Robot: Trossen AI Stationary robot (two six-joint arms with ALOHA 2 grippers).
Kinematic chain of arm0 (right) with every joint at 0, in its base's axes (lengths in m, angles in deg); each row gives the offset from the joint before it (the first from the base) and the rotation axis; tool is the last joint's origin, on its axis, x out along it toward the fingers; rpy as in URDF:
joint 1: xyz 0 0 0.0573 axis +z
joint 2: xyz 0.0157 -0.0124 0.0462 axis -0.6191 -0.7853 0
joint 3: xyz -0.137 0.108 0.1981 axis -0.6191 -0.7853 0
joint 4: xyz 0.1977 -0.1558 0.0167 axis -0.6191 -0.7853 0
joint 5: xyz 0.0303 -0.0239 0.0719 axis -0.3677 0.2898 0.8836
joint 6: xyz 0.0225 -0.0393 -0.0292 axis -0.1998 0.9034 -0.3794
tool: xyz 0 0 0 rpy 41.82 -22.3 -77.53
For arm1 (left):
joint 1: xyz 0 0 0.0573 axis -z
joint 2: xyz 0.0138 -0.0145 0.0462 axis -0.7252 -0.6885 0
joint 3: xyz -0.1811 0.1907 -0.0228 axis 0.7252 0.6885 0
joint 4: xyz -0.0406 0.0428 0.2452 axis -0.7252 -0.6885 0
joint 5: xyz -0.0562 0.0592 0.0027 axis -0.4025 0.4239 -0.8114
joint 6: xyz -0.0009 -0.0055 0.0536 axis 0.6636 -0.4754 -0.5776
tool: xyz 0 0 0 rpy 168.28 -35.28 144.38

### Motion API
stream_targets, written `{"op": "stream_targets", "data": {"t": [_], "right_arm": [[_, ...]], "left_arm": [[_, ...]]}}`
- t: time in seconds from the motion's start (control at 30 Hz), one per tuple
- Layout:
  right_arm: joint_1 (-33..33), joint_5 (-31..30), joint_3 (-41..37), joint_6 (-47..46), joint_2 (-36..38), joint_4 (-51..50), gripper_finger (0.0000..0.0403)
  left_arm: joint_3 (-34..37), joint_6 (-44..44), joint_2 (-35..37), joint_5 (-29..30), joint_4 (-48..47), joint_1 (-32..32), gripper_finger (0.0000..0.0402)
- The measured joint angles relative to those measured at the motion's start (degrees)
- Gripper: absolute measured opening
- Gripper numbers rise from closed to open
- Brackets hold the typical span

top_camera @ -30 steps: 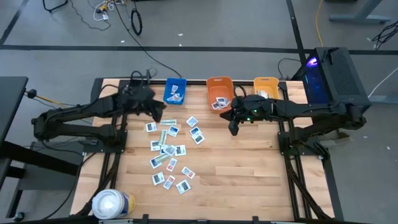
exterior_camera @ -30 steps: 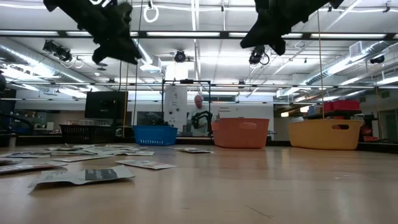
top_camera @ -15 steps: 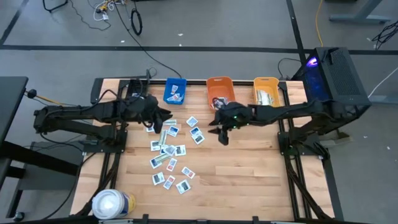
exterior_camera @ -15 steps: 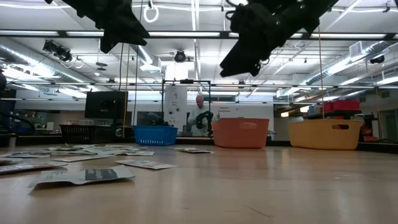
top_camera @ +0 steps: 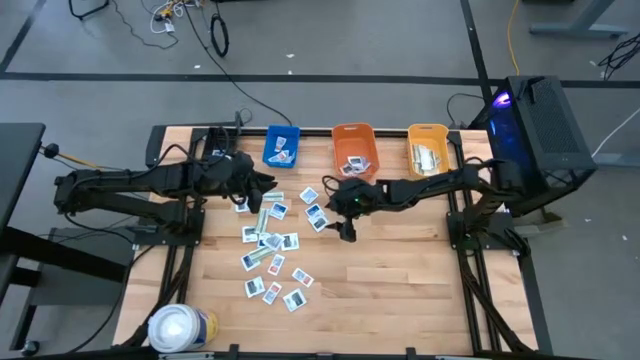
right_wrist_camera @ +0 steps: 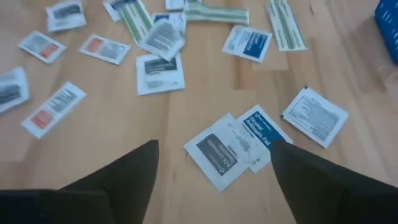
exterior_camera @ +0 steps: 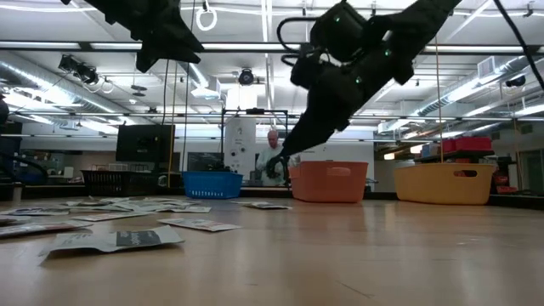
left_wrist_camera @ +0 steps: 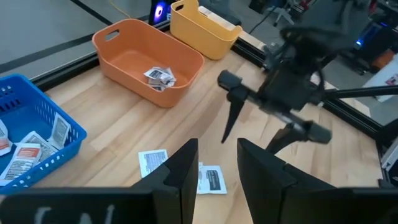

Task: Pick & Place First Aid Supplies
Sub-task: Put the towelette pack into the orange bin

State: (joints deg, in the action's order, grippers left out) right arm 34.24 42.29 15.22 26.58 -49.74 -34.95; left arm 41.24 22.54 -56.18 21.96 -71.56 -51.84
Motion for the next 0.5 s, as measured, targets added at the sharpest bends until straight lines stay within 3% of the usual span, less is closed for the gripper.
{"op": "stream_targets", "data": {"t": [0.23, 0.5], "right_arm": [[0.59, 0.05, -0.02, -0.1, -4.27, 5.14, 0.0344], [3.53, 0.05, -0.02, 0.72, -6.54, 11.59, 0.0347]], "left_arm": [[0.0, -0.03, 0.0, 0.23, -0.09, -0.01, 0.0115], [0.02, -0.06, -0.02, 2.0, -0.37, -0.01, 0.0115]]}}
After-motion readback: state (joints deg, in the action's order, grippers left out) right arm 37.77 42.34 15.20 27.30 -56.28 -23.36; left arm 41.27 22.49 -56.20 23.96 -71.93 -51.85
